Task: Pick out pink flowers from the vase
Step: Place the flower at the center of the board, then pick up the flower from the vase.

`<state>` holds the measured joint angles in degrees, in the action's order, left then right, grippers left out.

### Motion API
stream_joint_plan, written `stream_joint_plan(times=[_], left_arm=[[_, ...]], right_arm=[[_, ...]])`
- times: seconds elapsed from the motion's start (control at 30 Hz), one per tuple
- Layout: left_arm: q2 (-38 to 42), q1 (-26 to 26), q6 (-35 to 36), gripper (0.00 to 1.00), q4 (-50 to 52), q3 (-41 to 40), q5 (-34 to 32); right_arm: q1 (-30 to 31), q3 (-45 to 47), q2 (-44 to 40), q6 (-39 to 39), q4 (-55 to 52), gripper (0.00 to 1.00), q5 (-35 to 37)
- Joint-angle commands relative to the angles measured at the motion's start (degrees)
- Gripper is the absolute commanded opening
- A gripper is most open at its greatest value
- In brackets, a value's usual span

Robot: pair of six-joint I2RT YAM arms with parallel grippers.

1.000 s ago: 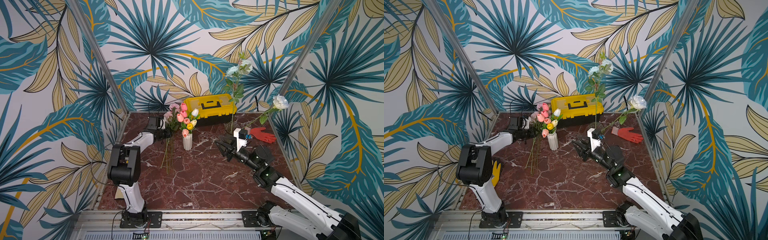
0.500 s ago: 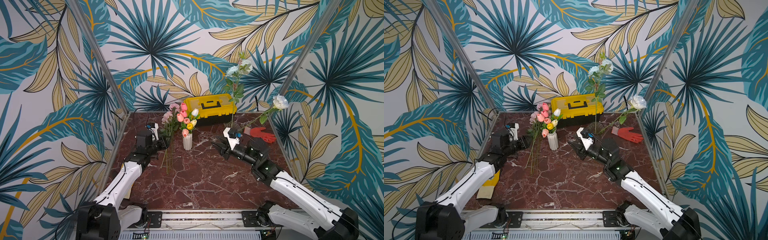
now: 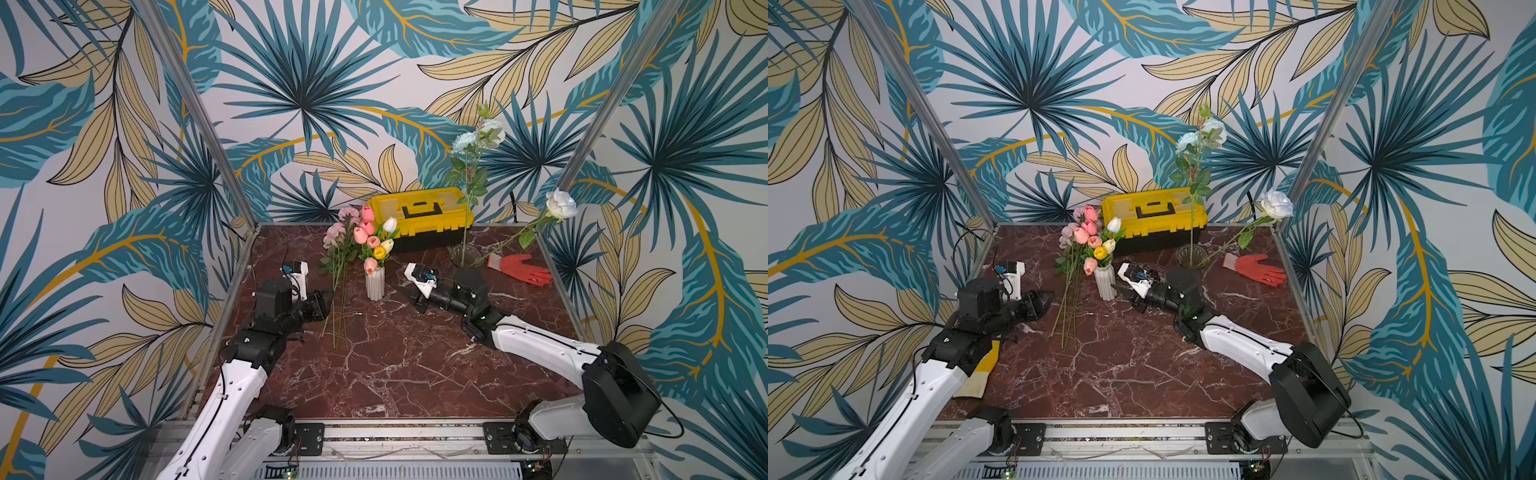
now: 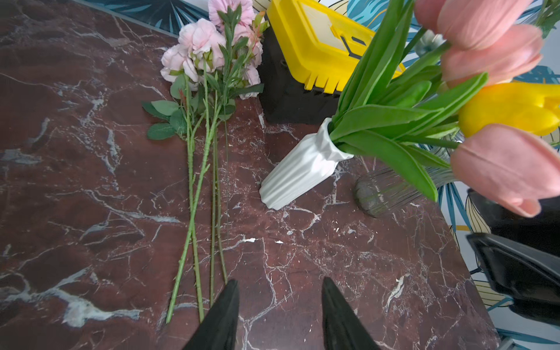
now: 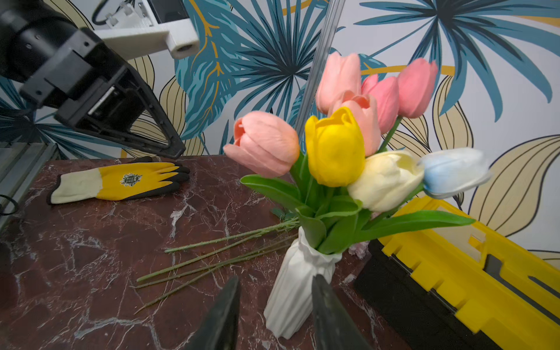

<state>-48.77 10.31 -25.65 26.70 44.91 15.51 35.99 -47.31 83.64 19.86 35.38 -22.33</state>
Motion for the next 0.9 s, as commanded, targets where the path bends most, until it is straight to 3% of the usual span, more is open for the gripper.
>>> stream_joint_plan(times=[0.0, 0.1, 0.3, 0.47, 0.87], left_arm=[[-1.1, 0.3, 1.5, 0.47, 2.5, 2.7, 2.1], [-1.4, 0.5, 1.1, 0.48, -0.1, 2.8, 1.7], [-4.5, 3.2, -2.4, 0.52, -3.1, 3.5, -5.5], [-6.6, 4.6, -0.8, 0.52, -4.1, 3.2, -9.9], [-3.1, 4.8, 0.3, 0.54, -8.4, -1.1, -13.4]], right_arm=[[0.8, -1.0, 4.5, 1.4, 12.9, 0.39, 0.0], [1.4, -0.6, 8.1, 1.7, 19.0, 0.36, 0.9], [3.6, -1.1, 11.9, 4.7, 24.5, 0.32, 5.7], [4.6, -1.6, 14.1, 3.5, 28.4, 0.27, 7.1], [5.1, -7.5, 19.8, 2.1, 28.1, 0.21, 15.2]])
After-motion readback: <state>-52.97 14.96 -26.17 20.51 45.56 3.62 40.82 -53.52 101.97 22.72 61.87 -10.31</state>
